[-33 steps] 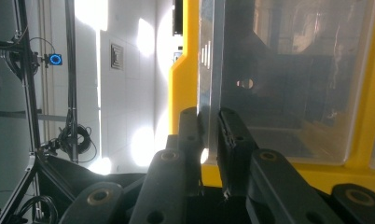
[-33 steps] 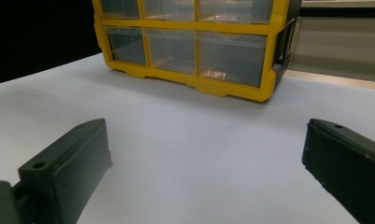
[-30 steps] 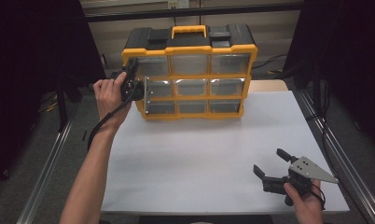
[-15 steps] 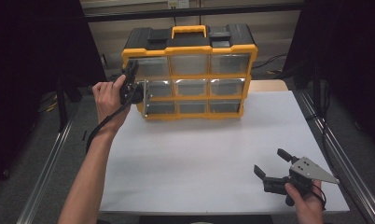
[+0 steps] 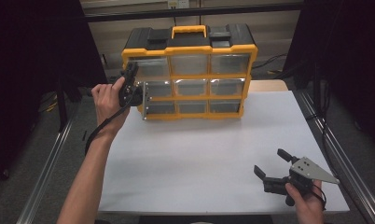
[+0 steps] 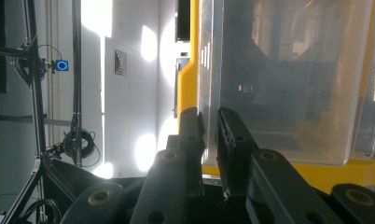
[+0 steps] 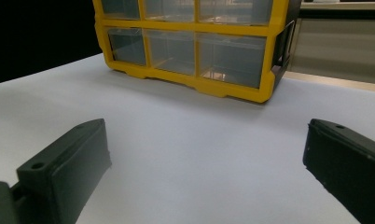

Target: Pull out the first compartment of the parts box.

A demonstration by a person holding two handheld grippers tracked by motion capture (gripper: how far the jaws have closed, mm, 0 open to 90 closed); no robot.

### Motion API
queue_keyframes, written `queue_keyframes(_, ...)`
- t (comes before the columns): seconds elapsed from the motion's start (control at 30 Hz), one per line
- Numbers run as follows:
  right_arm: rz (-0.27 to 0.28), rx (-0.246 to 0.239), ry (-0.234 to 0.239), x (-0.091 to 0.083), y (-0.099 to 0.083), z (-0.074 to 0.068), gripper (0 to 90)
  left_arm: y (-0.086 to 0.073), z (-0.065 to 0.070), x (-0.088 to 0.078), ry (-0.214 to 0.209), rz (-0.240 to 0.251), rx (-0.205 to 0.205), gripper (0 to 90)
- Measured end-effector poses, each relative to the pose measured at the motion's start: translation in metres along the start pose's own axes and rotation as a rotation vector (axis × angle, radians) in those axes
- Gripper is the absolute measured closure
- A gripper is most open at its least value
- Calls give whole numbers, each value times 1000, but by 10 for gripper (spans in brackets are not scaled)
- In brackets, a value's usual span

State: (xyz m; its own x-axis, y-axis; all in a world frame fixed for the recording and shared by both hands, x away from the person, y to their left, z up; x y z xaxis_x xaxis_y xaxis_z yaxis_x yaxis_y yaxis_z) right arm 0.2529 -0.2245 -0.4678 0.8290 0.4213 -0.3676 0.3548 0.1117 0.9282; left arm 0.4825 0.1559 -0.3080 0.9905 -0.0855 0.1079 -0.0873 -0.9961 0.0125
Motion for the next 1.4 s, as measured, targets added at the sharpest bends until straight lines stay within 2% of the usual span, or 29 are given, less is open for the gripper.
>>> queue_keyframes(0.07,0,1,0,0,0,0,0,0,-1,-1,6,4,16,812)
queue_keyframes(0.1,0,-1,2,0,0,0,0,1,-2,-2,16,12,17,812)
queue_keyframes(0.13,0,-1,0,0,0,0,0,0,-1,-2,7,18,9,813)
queue_keyframes(0.23,0,-3,3,0,0,0,0,0,-1,-5,5,5,17,814)
queue_keyframes(0.5,4,-8,-1,0,0,0,0,0,-2,-8,8,14,17,816)
queue_keyframes(0.53,3,-5,0,0,0,0,0,-1,-1,-10,5,1,18,816)
queue_keyframes(0.57,3,-5,0,0,0,0,0,-1,-1,-9,10,19,15,816)
queue_keyframes(0.63,3,-5,0,0,0,0,0,-1,0,-10,13,24,7,816)
queue_keyframes(0.7,6,-8,-2,0,0,0,0,-1,-1,-11,9,15,18,816)
queue_keyframes(0.73,6,-11,-1,0,0,0,0,0,-3,-11,22,26,24,816)
queue_keyframes(0.8,7,-9,-1,0,0,0,0,-2,-2,-12,11,28,-7,815)
queue_keyframes(0.93,7,-14,2,0,0,0,0,-2,-2,-14,18,35,3,818)
queue_keyframes(0.97,8,-15,0,0,0,0,0,-3,-1,-15,12,28,-7,817)
queue_keyframes(1.07,6,-14,1,0,0,0,0,-1,-3,-17,25,40,10,817)
queue_keyframes(1.17,11,-18,2,0,0,0,0,-2,-1,-17,14,36,-12,819)
queue_keyframes(1.27,10,-16,4,0,0,-1,0,-1,-3,-19,26,44,-2,819)
queue_keyframes(1.3,10,-16,4,0,0,-1,0,-2,-1,-19,15,39,-13,819)
queue_keyframes(1.4,9,-18,7,0,0,-1,0,-2,-2,-20,22,42,-7,818)
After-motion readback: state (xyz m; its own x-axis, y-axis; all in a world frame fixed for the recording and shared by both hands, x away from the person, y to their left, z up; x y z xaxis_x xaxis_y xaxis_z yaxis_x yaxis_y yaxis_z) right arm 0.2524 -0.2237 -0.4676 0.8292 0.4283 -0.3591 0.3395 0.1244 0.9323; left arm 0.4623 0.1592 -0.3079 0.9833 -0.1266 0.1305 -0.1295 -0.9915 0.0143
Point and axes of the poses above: each handheld gripper's, and its own axes: x roughly forward along the jaws, y roughly out of its top, z roughly to its right, the point moved 8 cm from there along x, roughly forward along the jaws, and after that the axes turned 8 degrees about -z, right-handed, at the moved point
